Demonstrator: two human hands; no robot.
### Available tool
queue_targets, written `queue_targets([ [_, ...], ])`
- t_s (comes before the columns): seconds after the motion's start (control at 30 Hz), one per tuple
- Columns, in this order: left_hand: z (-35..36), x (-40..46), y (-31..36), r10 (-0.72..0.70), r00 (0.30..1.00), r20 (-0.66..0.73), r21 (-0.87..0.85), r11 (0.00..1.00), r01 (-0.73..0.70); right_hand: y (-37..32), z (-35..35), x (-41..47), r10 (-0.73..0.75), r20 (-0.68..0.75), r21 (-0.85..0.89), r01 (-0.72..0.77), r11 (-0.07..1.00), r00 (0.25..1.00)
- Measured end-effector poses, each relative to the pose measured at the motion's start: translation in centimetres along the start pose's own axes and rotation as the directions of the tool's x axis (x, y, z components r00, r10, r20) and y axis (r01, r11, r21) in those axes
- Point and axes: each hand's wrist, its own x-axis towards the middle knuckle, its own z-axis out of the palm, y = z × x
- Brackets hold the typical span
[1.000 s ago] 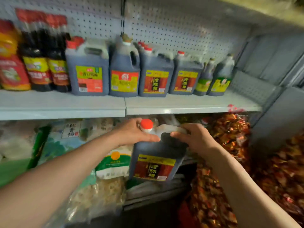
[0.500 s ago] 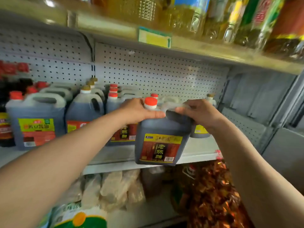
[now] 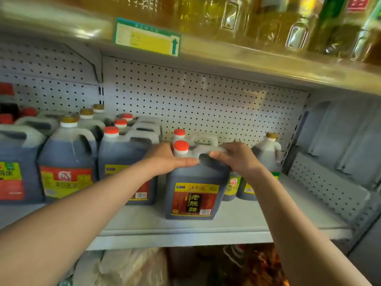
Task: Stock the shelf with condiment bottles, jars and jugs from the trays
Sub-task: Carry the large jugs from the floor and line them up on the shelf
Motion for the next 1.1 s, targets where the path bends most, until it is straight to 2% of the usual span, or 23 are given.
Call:
queue_targets([
  [0.13, -0.2, 0.6, 1.0, 0.083, 0.986, -0.142, 0.215, 0.975, -0.051, 0.5, 0.7, 0.4, -0.052, -0.061, -0.102, 0.045, 0.994, 0.997],
  [0.23, -0.3, 1.0, 1.5, 0.178, 0.975, -0.13, 0.33, 0.935, -0.127, 1.4, 2.0, 0.3, -0.013, -0.095, -0.092, 0.004, 0.996, 0.995],
  [0.3, -0.4, 1.1, 1.3, 0.198, 0.975, -0.101, 0.368, 0.918, -0.148, 2.3, 2.8, 0.0, 0.045, -0.056, 0.008, -0.045, 0.999, 0.997],
  [0.4, -0.3, 0.9, 1.1, 0.214, 0.973, -0.09, 0.356, 0.919, -0.17, 2.8, 3.5, -0.5, 0.089, 0.014, 0.331, -0.089, 0.939, 0.996],
  [0.5, -0.2, 0.7, 1.0, 0.222, 0.969, -0.105, 0.332, 0.927, -0.176, 2.4, 3.7, -0.7, 0.067, 0.01, 0.453, -0.065, 0.889, 0.998],
  [0.67, -0.2, 1.0, 0.4, 0.218, 0.97, -0.105, 0.316, 0.932, -0.175, 1.8, 3.9, -0.6, 0.068, 0.001, 0.51, -0.059, 0.858, 0.998],
  [1.1, -0.8, 3.0, -0.5, 0.228, 0.97, -0.087, 0.314, 0.93, -0.19, 2.1, 4.6, 0.3, 0.118, -0.036, 0.495, -0.085, 0.864, 0.992],
])
